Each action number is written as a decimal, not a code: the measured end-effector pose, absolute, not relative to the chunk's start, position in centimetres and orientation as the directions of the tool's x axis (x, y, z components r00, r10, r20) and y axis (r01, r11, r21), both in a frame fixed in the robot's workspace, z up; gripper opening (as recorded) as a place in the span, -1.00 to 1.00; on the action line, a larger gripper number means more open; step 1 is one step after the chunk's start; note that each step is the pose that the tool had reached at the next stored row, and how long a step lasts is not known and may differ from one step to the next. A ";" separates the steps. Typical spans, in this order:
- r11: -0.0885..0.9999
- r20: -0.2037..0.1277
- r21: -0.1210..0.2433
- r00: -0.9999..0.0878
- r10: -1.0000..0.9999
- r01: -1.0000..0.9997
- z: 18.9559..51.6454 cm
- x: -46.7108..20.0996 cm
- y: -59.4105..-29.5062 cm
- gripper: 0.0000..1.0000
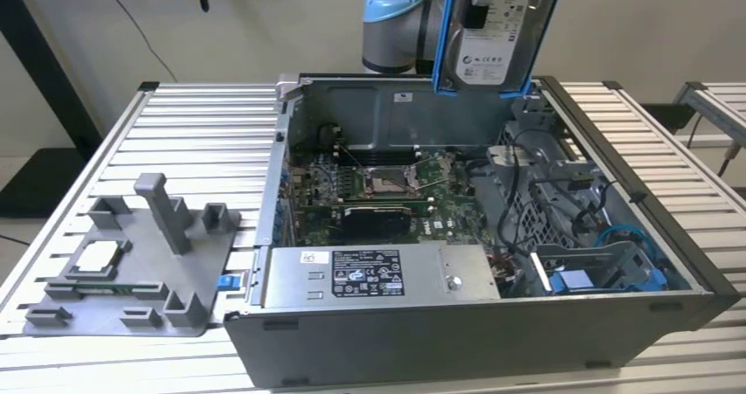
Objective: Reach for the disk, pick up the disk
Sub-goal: 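Pick up the disk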
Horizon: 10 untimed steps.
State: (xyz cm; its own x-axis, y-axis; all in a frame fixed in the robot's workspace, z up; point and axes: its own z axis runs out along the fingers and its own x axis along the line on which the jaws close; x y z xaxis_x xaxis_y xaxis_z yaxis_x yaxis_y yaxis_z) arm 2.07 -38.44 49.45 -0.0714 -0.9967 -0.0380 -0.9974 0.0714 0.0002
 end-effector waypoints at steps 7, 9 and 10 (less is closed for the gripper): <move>0.071 -0.038 0.000 -0.071 -0.997 -0.997 49.5 2.1 -38.4 -1.00; 0.071 -0.038 0.000 -0.071 -0.997 -0.997 49.4 2.1 -38.4 -1.00; 0.071 -0.039 0.000 -0.071 -0.997 -0.997 49.4 2.1 -38.4 -1.00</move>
State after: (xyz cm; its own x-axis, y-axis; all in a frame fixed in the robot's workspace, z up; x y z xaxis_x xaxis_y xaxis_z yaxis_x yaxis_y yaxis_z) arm 2.07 -38.43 49.45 -0.0714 -0.9967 -0.0386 -0.9974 0.0715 0.0002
